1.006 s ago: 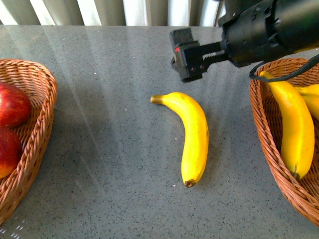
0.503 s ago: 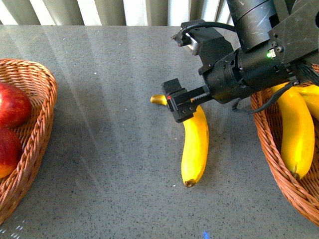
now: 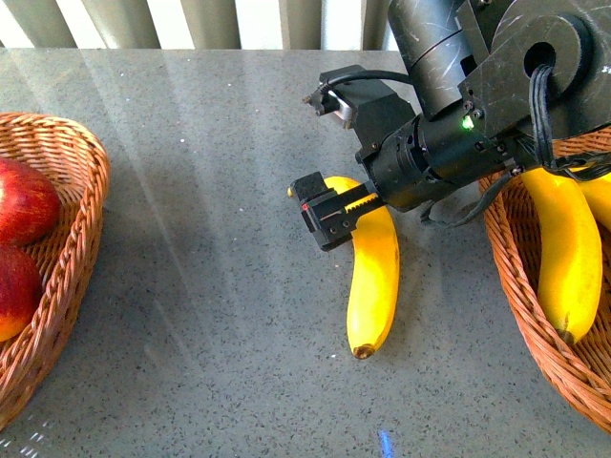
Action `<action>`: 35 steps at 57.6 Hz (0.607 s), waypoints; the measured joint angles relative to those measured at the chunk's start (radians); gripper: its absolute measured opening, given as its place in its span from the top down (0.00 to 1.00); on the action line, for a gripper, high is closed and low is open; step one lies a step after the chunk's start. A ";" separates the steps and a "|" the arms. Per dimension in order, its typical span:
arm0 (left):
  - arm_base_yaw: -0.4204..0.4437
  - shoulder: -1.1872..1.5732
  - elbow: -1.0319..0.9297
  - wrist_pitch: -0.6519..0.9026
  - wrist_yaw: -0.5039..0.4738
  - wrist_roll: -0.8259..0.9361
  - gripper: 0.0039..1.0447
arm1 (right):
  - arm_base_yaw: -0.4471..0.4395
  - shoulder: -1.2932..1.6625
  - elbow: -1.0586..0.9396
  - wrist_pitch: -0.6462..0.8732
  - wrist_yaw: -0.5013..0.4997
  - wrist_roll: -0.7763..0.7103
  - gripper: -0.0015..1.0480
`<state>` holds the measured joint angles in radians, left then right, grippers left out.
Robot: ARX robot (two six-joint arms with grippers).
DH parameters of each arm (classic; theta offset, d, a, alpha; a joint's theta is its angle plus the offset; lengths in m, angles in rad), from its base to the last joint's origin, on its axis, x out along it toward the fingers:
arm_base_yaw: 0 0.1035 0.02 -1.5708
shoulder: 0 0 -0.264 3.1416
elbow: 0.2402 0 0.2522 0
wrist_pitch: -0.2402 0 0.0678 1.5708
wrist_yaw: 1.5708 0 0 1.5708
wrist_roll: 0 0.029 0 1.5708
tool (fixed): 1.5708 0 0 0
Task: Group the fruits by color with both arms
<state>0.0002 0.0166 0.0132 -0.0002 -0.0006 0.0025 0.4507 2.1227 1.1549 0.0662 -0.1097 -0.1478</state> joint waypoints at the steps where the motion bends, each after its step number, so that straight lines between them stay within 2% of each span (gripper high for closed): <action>1: 0.000 0.000 0.000 0.000 0.000 0.000 0.09 | 0.000 0.002 0.001 -0.001 0.001 0.000 0.09; 15: 0.000 0.000 0.000 0.000 0.000 0.000 0.09 | 0.002 0.019 0.005 -0.004 0.005 -0.004 0.11; 22: 0.000 0.000 0.000 0.000 0.000 0.000 0.09 | 0.003 0.023 0.005 -0.005 0.008 -0.006 0.16; 27: 0.000 0.000 0.000 0.000 0.000 0.000 0.09 | 0.003 0.023 0.005 -0.005 0.009 -0.007 0.25; 35: 0.000 0.000 0.000 0.000 0.000 0.000 0.09 | 0.003 0.024 0.005 -0.005 0.008 -0.007 0.50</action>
<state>0.0002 0.0166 0.0132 -0.0006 -0.0002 0.0025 0.4538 2.1468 1.1603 0.0616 -0.1013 -0.1547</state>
